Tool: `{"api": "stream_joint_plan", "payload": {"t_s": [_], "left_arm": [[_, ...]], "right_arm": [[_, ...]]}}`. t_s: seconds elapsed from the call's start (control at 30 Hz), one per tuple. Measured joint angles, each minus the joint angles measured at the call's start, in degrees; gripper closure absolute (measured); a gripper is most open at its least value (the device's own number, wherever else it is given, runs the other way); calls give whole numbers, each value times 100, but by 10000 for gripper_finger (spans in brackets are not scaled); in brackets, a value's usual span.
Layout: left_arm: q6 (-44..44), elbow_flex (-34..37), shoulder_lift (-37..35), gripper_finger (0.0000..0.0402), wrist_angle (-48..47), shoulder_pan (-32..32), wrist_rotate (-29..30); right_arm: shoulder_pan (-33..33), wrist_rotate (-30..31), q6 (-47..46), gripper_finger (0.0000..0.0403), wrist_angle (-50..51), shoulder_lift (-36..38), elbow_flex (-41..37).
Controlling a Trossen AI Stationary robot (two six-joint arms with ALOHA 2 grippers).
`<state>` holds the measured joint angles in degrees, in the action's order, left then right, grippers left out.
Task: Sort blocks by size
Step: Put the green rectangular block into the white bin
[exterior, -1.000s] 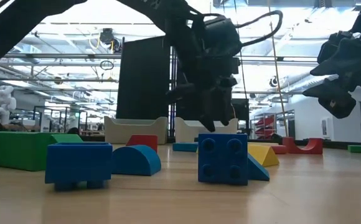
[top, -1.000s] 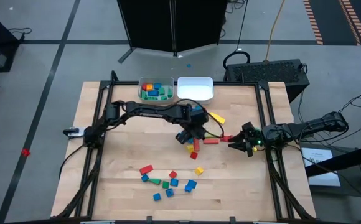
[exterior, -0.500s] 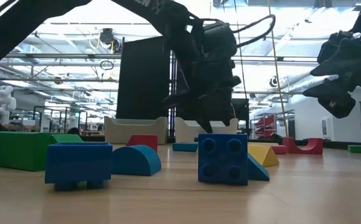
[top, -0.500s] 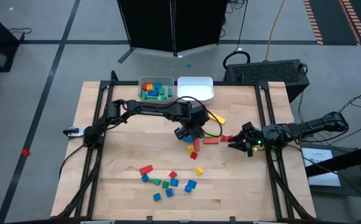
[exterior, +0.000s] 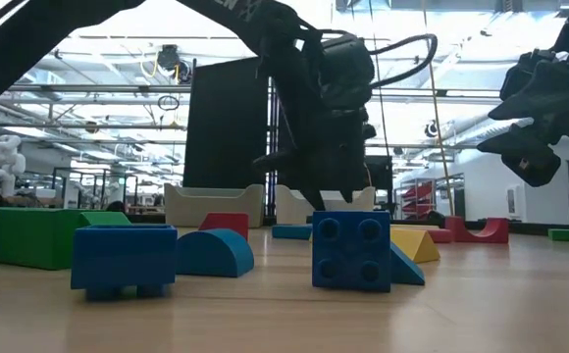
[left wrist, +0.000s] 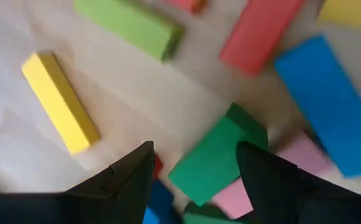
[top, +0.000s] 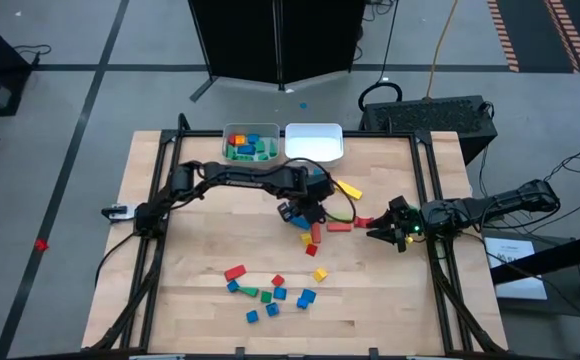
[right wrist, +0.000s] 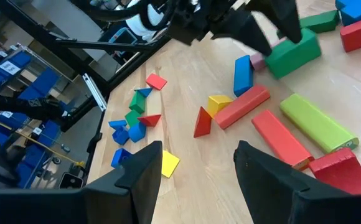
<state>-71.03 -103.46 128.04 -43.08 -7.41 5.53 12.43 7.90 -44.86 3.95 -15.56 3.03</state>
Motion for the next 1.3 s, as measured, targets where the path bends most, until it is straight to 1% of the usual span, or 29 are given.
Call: {"api": "stream_joint_plan", "payload": {"t_s": [0.17, 0.3, 0.33, 0.4, 0.47, 0.57, 0.63, 0.73, 0.8, 0.87, 0.93, 1.03, 1.3], "left_arm": [[-195, 18, -139, 167, -216, 18, 54], [-141, 14, -176, 167, -664, 26, 83], [-104, 14, -179, 167, -681, 20, 88], [306, 14, -180, 167, -580, 1, 116], [1069, 0, -181, 167, -396, -9, 307], [2513, -206, -181, 167, -530, -7, 738], [3907, -470, -191, 167, -778, 17, 1004], [6785, -899, -209, 167, -1374, 29, 1127], [8583, -1054, -214, 167, -1566, -10, 954], [9727, -1137, -211, 167, -1553, -76, 622], [10418, -1139, -211, 167, -1396, -126, 442], [10919, -1063, -162, 167, -1110, -132, 436], [11131, -1031, 258, 166, -1388, -35, 544]], "right_arm": [[0, 119, 46, 209, -21, 0, 0], [0, 133, 61, 209, -26, 1, 0], [0, 131, 61, 209, -29, 1, 0], [0, 133, 61, 209, -25, 1, 0], [0, 133, 60, 209, -25, 1, 0], [0, 138, 59, 209, -25, 0, 0], [0, 166, 59, 209, -23, -1, 0], [-1, 277, 59, 209, -29, -1, 0], [0, 310, 57, 209, -34, 1, 0], [-2, 371, 57, 209, -36, -1, 0], [-2, 450, 57, 209, -53, -1, 0], [-1, 472, 55, 209, -60, 0, 0], [-1, 417, -96, 209, -58, -1, 0]]}}
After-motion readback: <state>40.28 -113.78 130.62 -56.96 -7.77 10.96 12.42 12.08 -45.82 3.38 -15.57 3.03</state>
